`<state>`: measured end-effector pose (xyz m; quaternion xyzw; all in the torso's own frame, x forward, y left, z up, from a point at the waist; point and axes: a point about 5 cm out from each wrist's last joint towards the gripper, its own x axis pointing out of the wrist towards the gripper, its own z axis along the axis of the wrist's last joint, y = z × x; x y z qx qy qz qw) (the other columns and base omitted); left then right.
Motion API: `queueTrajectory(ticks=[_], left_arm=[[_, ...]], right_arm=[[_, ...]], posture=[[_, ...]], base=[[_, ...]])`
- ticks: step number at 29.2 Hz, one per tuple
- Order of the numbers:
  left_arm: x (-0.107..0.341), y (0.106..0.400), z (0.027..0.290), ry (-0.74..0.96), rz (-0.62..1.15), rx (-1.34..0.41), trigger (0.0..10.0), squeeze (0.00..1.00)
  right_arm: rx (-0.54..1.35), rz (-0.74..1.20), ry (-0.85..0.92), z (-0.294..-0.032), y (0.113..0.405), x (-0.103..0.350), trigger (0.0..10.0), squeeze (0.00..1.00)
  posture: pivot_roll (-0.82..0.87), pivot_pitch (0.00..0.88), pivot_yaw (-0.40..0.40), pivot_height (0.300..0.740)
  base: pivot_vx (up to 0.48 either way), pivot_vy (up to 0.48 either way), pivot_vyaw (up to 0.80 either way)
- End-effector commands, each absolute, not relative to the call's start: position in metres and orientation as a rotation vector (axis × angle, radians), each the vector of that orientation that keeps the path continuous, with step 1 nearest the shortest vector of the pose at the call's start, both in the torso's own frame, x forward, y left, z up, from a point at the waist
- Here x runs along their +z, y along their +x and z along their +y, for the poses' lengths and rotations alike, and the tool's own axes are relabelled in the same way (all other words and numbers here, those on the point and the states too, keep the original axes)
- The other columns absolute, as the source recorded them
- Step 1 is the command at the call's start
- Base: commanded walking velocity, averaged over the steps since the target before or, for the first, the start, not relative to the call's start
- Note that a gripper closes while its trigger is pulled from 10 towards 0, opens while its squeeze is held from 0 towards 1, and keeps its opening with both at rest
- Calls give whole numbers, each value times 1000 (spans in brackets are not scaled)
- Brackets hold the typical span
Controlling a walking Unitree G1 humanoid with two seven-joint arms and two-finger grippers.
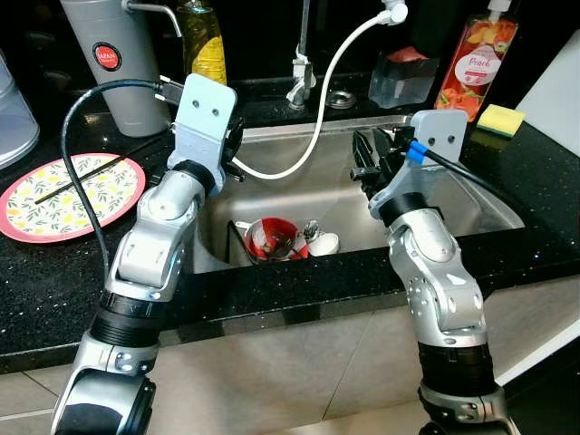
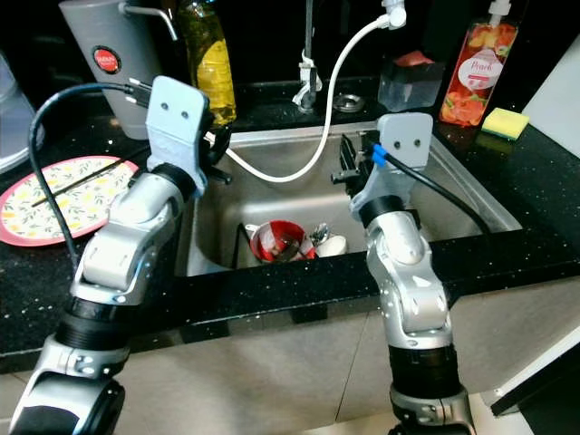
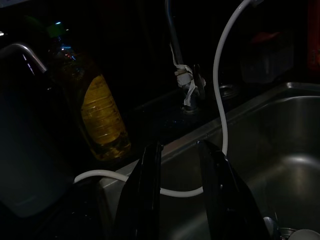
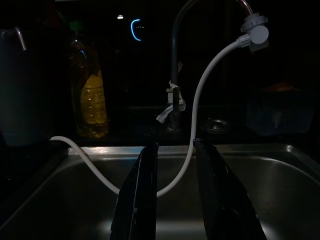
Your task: Kitchen organization
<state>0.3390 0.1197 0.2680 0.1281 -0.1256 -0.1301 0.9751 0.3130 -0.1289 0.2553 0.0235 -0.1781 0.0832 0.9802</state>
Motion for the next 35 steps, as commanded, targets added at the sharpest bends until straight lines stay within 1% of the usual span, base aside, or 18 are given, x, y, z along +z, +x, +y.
queueTrajectory(ticks=[1, 35], left_arm=[[270, 340, 121, 287, -260, -258, 10000, 0], [270, 341, 122, 290, -263, -251, 10000, 0]], right_arm=[[160, -368, 50, -130, 314, 256, 10000, 0], [165, -372, 51, -129, 315, 256, 10000, 0]], posture=[[52, 0, 14, 740], [56, 0, 9, 740]], base=[[0, 0, 0], [0, 0, 0]])
